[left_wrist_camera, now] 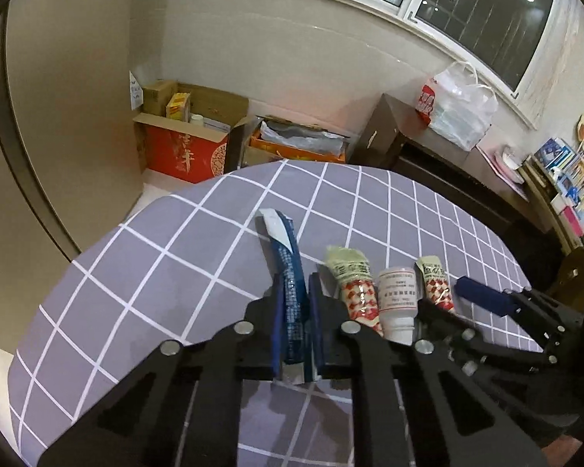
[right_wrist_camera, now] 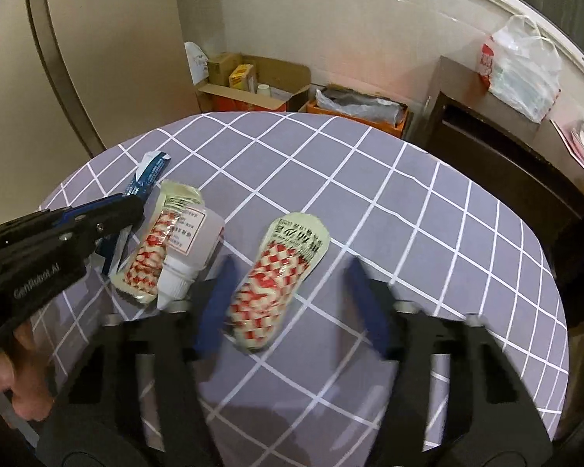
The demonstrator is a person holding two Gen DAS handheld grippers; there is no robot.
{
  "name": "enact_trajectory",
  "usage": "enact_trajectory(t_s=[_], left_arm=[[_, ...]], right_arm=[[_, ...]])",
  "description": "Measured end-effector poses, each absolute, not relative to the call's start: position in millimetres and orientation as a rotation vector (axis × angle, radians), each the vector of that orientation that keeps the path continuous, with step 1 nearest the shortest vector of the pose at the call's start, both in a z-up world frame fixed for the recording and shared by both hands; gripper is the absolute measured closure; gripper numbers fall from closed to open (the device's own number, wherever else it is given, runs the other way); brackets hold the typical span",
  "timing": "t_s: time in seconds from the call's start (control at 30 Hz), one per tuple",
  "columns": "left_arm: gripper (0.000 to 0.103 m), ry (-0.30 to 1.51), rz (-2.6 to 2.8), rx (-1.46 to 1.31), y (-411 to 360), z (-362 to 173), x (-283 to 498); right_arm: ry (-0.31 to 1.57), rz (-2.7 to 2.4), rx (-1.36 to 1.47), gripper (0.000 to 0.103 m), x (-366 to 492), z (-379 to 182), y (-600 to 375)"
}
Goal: Collect trash
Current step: 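Grasp the blue tube with the left gripper while the right grasps the red-checkered sachet, then carry the blue tube and checkered sachet to the wastebasket and release both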
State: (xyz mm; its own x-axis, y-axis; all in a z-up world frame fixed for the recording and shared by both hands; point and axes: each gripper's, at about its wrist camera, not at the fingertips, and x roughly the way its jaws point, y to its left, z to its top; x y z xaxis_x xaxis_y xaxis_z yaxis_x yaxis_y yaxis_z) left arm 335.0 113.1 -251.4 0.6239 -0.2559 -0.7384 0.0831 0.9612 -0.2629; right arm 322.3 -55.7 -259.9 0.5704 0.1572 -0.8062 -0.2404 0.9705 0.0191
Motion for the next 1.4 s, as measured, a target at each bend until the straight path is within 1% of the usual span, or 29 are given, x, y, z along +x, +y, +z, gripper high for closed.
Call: enact_trajectory(t_s=[0.03, 0.1, 0.13, 0.33, 0.6, 0.73, 0.93, 1.4], left_arm=[[0.091, 0.876, -0.195, -0.217, 115, -251, 334], [0.092, 0.873, -0.198, -0.233, 119, -251, 329], [0.092, 0.873, -0.196, -0.241, 121, -251, 327], [0.092, 0.874, -0.153, -0.200, 114, -249, 291], [0.092, 0.837, -0.142, -0.092, 72, -233, 215], [0.092, 0.805, -0.147, -0.040, 46, -221, 190], [0.092, 0.770, -0.177, 0.026, 5, -204, 168], [0.092, 0.715, -0.306, 0.095, -84, -183, 155]], right_arm=[[0.932, 0.234, -0.093, 0.073, 321, -260, -57], [0.923, 0.238, -0.067, 0.081, 315, -260, -68], [0.926, 0.244, -0.053, 0.082, 311, -260, -73], [0.928, 0.298, -0.003, 0.082, 277, -260, -104], [0.917, 0.392, 0.039, 0.083, 219, -260, -143], [0.901, 0.409, 0.075, 0.083, 194, -259, -163], [0.869, 0.410, 0.169, 0.083, 171, -253, -199], [0.765, 0.325, 0.304, 0.083, 137, -229, -295]])
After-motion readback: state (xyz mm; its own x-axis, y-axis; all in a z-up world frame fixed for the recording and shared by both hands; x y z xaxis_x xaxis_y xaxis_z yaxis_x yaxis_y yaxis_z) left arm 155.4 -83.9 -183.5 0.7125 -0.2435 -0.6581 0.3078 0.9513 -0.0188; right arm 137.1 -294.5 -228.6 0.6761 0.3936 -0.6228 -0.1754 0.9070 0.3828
